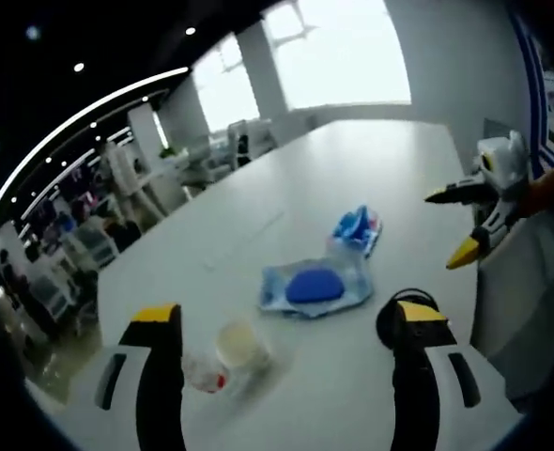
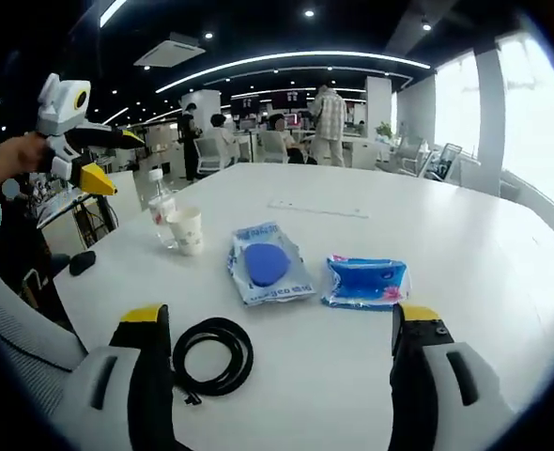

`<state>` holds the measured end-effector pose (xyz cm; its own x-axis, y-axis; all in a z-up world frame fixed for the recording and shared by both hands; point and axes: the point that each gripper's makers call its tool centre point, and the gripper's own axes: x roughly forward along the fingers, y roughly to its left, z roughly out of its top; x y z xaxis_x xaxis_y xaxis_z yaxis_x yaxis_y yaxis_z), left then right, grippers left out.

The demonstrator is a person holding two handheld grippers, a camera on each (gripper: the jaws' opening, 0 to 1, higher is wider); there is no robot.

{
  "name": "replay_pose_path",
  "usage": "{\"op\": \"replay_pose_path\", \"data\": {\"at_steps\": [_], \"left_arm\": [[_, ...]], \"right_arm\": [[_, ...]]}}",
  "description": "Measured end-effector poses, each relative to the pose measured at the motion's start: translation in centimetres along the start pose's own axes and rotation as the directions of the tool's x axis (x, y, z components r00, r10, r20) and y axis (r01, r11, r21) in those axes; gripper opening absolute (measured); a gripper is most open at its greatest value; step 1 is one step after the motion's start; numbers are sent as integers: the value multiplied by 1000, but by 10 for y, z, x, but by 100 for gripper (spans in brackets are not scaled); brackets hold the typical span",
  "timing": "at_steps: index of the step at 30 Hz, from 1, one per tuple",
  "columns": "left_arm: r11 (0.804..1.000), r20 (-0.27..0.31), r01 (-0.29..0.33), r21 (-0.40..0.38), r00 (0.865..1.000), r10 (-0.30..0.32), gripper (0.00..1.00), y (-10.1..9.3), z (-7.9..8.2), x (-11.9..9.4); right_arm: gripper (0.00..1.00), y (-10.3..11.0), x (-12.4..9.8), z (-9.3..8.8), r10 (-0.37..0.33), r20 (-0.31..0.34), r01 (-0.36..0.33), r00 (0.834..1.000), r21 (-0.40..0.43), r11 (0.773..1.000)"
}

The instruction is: Arrange the tabletop items into an orderly group along one side of the table until the central work area is clear of visible clutter.

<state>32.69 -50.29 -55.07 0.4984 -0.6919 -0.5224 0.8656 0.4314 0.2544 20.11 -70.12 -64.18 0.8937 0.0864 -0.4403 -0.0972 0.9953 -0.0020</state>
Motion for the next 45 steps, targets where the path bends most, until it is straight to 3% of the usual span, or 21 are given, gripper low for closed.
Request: {"op": "replay_pose_path", "data": {"at_steps": [9, 15, 22, 26, 34, 37, 45], "left_arm": [[998, -47, 43, 55, 998, -41, 83, 11, 11, 24], [992, -80, 91, 88, 993, -84, 75, 12, 13, 42], [985, -117, 143, 91, 984, -133, 70, 15, 19, 64], [978, -144, 183, 102, 975, -168, 61, 14, 20, 80], [974, -199, 211, 87, 961, -190, 59, 22, 8, 117], [970, -236, 230, 82, 950, -206, 56, 24, -2, 130], [947, -287, 283, 151, 930, -232, 47, 26, -17, 157]], "right_arm": [[95, -1, 5, 3, -17, 3, 17, 1000, 57, 998], [93, -1, 9, 1, -22, -8, 22, 1000, 90, 996], [89, -3, 17, -1, -36, -15, 37, 999, 132, 991], [87, -6, 22, 1, -45, -14, 47, 999, 162, 986], [83, -7, 33, -5, -58, -29, 63, 998, 227, 972], [81, -6, 38, -9, -60, -41, 68, 997, 258, 964], [74, -10, 53, -9, -92, -8, 89, 996, 317, 944]]}}
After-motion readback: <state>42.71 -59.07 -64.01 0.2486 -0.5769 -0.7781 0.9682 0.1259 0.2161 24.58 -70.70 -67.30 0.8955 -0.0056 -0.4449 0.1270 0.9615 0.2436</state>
